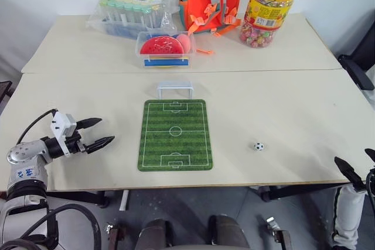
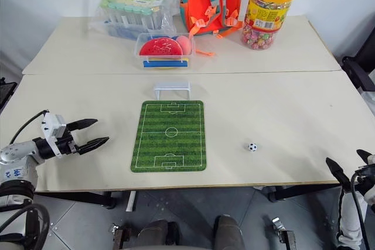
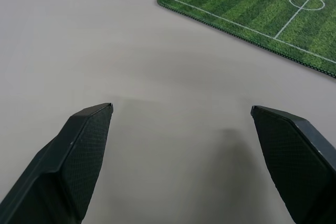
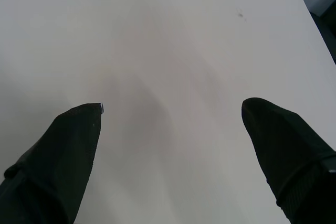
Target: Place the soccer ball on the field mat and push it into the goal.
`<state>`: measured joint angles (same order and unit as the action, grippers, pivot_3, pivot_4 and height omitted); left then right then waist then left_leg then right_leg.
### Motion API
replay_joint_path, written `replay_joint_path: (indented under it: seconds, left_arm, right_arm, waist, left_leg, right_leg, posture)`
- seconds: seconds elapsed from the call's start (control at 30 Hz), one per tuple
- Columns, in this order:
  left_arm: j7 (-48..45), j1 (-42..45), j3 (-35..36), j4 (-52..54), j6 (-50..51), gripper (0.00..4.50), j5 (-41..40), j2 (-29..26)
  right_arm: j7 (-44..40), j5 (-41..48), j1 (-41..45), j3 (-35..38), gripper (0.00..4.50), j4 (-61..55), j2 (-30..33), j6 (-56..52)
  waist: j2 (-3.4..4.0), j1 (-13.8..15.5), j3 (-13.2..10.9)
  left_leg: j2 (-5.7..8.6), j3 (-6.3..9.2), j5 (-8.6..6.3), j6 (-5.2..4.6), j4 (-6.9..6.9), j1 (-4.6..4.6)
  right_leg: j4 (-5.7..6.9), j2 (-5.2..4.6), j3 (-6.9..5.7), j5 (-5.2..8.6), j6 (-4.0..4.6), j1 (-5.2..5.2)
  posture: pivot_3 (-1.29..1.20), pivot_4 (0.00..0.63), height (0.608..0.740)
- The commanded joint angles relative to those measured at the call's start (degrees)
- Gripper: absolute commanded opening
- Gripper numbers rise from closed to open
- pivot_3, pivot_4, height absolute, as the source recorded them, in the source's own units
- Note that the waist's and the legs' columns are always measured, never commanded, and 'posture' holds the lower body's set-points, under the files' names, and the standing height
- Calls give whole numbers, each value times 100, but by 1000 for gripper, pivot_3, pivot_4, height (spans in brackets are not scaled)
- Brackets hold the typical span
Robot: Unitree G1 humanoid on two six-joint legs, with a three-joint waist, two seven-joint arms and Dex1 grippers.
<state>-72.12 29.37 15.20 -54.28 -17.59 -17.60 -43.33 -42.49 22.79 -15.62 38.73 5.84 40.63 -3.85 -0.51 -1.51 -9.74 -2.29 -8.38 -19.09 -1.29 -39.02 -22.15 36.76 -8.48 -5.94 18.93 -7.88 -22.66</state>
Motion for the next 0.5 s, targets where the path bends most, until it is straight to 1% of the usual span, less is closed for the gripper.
replay_joint_path:
  seconds: [0.03,0.1,0.27,0.43,0.5]
  left_arm:
    - [42,123,32,67,87,4500,-21,-10]
    - [216,140,41,117,288,4500,-18,-6]
    - [200,208,74,264,522,4500,-118,-4]
    - [127,252,32,671,1010,4500,-204,45]
    - [-34,221,-3,955,1112,4500,-267,87]
  right_arm:
    - [81,101,-18,120,4460,-234,-32,-6]
    - [108,137,-42,153,4460,-332,-38,-75]
    - [181,294,-143,224,4460,-788,-33,-373]
    - [182,663,-96,212,4460,-1702,211,-1190]
    - [134,778,-58,-22,4460,-2224,471,-1733]
  waist:
    - [0,1,0]
    - [0,1,0]
    - [0,1,0]
    - [0,4,0]
    - [0,5,0]
  left_leg:
    - [0,0,0,0,0,0]
    - [0,0,0,0,0,0]
    - [0,3,0,0,0,0]
    - [0,5,0,0,-2,-1]
    - [0,6,0,0,-2,0]
  right_leg:
    - [0,0,0,0,0,0]
    - [0,0,0,0,0,0]
    - [1,0,0,0,0,0]
    - [2,0,0,0,0,0]
    - [4,0,0,0,0,0]
  posture:
    - [0,150,740]
    - [0,150,740]
    - [0,150,740]
    - [0,150,740]
    - [0,150,740]
